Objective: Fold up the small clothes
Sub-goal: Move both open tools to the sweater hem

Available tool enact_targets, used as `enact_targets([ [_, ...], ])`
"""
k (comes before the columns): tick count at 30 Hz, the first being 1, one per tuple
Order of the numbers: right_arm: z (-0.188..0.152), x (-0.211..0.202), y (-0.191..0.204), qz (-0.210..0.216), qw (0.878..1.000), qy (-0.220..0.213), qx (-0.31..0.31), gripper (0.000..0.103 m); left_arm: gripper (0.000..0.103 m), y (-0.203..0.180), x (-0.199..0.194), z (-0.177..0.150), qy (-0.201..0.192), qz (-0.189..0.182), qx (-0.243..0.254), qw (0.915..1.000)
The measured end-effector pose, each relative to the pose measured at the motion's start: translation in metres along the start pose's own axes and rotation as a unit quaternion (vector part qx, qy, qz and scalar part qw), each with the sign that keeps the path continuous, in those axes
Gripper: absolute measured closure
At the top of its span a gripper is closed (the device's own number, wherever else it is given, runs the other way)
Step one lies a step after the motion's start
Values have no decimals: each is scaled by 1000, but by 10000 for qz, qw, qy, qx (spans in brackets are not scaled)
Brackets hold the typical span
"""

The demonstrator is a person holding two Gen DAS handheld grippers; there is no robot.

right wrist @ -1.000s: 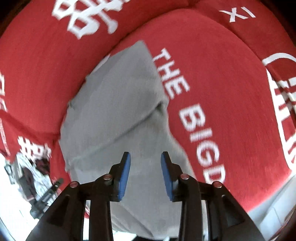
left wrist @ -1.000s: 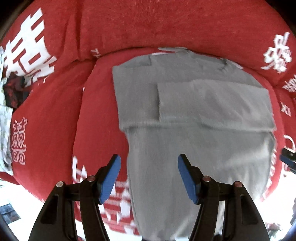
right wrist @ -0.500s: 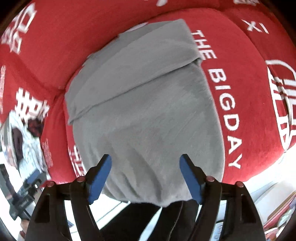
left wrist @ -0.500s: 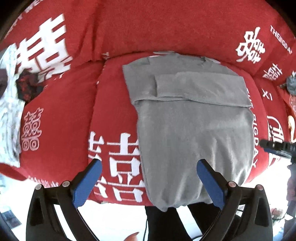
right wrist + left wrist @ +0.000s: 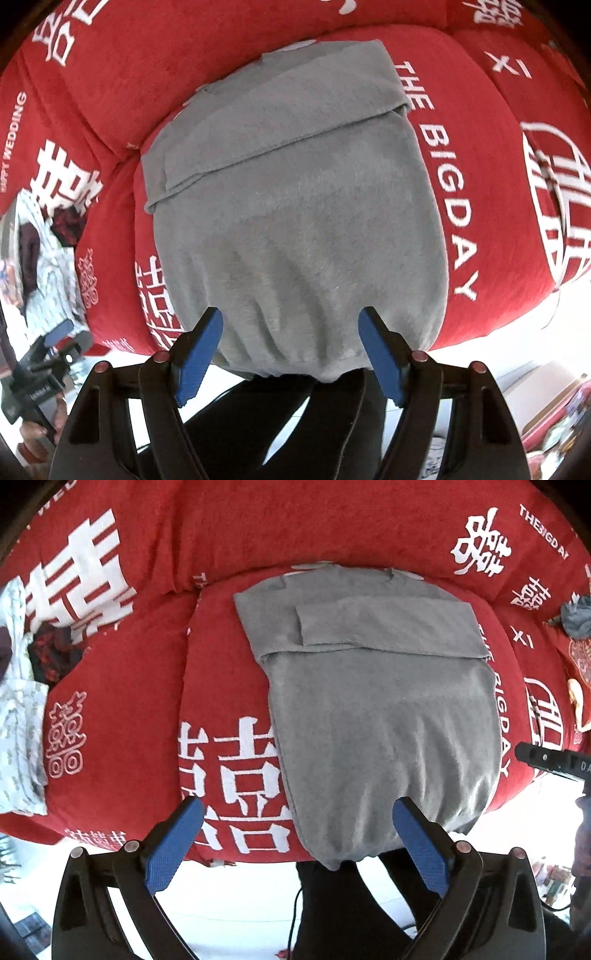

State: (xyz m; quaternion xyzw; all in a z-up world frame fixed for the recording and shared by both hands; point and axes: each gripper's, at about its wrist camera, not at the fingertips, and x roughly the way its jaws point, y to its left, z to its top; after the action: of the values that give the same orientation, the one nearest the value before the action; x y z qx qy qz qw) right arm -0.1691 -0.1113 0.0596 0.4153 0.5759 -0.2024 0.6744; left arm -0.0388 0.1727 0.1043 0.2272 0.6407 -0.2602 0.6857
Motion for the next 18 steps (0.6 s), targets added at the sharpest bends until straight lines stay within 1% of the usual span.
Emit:
enact_targets([
  [3, -3, -4, 1, 78, 9998, -120, 112, 24, 1, -4, -6, 0, -51, -8, 96, 9999],
  [7, -5, -9, 2, 136, 9994, -256, 202, 24, 1, -11, -10, 4, -140, 76, 284, 9995],
  [12, -11, -19, -7, 36, 9984, -430, 358, 24, 1, -11, -9, 8, -261, -7, 234, 9994],
  [14, -16, -23, -13, -27, 9978, -486, 446, 24, 1, -10, -2, 5, -201, -29, 219, 9996],
  [18, -35, -32, -34, -183, 9945, -620, 826, 24, 1, -10, 24, -6, 93, -86, 341, 9993],
])
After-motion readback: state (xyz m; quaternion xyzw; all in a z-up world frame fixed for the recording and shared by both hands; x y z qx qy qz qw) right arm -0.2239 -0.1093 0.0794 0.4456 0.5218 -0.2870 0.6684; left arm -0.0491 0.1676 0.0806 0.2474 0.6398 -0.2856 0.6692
